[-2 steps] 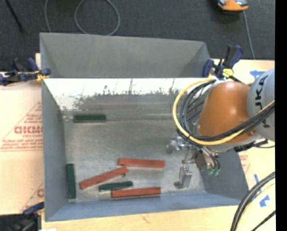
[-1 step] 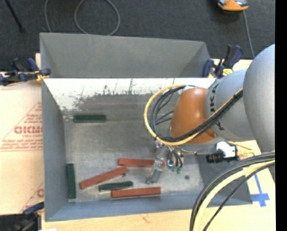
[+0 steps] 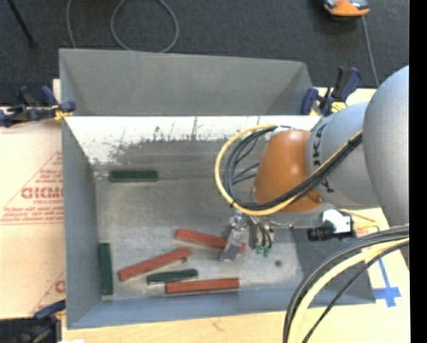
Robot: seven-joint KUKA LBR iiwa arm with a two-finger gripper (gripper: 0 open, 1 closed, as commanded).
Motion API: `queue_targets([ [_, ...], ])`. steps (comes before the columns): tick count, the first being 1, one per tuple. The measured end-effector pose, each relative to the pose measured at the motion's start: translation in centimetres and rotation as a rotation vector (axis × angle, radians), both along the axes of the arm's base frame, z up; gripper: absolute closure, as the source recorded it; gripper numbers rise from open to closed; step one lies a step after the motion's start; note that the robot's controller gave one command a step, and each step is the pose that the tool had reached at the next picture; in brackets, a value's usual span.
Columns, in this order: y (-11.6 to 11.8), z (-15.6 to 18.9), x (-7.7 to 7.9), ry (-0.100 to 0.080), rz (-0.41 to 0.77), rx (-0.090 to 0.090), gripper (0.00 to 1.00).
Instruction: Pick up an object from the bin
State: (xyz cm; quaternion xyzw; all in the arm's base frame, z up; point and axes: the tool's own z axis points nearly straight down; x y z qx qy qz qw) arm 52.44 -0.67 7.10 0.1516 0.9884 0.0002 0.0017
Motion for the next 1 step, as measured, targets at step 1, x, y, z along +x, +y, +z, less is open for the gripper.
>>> queue_targets([
  [1, 0.03, 15.05, 2.10, -0.009, -0.044, 0.000, 1.00],
])
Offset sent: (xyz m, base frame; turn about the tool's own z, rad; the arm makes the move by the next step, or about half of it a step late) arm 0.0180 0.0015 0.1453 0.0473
